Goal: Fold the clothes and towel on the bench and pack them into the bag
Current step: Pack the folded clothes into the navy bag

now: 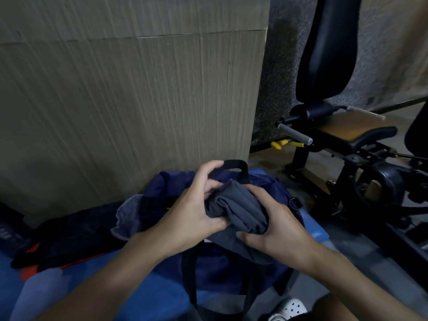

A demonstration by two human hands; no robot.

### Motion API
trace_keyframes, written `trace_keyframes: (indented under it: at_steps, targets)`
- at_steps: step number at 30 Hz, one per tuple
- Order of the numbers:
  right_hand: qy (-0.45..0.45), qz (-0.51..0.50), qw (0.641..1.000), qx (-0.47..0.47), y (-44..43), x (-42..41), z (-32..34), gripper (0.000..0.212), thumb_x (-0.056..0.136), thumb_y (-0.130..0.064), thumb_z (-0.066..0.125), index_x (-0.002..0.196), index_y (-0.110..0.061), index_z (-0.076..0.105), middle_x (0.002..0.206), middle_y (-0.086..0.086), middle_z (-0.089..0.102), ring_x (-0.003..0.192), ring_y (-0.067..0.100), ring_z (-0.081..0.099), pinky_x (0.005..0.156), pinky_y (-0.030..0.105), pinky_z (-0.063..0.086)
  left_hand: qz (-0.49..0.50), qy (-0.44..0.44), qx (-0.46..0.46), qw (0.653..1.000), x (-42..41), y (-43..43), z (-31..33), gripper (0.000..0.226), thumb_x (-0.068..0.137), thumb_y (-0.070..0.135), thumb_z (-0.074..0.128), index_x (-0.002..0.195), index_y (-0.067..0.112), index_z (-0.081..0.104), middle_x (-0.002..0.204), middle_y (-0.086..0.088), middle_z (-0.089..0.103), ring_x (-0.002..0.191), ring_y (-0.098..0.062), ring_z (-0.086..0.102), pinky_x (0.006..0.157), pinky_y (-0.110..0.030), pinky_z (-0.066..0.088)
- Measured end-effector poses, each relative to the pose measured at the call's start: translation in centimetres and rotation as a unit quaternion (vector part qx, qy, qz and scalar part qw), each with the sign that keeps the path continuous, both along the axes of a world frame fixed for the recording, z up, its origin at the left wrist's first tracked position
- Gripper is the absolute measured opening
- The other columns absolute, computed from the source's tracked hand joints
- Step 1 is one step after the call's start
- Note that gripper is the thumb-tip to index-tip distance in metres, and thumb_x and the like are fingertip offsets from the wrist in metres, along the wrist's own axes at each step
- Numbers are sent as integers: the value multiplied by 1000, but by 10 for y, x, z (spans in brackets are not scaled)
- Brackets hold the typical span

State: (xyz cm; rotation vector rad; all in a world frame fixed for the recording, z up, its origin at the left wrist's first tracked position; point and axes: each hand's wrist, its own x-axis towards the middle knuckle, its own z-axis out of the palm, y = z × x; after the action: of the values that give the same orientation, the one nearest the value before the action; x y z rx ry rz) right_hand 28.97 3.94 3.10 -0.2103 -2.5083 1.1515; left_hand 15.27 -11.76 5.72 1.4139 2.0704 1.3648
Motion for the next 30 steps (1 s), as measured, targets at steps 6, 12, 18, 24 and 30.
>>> trace_keyframes:
  at_steps: [6,12,18,24,30]
  targets:
    - [-18,-6,1000,-20,0,-1,-13,100,72,-20,86,145,-46,23,124,-27,57,111,-11,56,89,8,45,-49,-13,-10,999,2,13,-10,85,79,8,79,138,41,26,118,11,59,112,-3,62,97,-18,46]
    - [-22,-105,991,-76,18,11,-38,94,73,-17,85,139,-53,27,107,-54,47,102,-26,48,79,-2,38,12,197,-78,977,-58,15,-39,38,84,29,70,118,33,53,113,21,57,114,1,52,102,-34,43]
    - [-29,-143,982,-116,27,17,-54,94,73,-12,85,140,-47,29,104,-46,53,101,-21,52,81,1,42,-17,378,-185,907,-87,45,-66,38,80,39,75,111,31,55,113,21,51,127,-3,39,119,-36,16]
    - [-16,-155,975,-158,35,14,-61,92,74,-13,84,144,-39,32,112,-37,58,106,-10,58,92,18,48,-18,414,-202,887,-95,62,-74,16,90,27,64,98,27,50,98,12,60,110,-7,53,120,-41,6]
    - [-8,-150,969,-196,30,-7,-65,90,73,-12,85,138,-44,32,109,-40,58,103,-16,56,86,5,44,-9,418,-153,895,-118,71,-65,30,87,3,58,97,25,75,104,10,66,86,-13,62,103,-43,29]
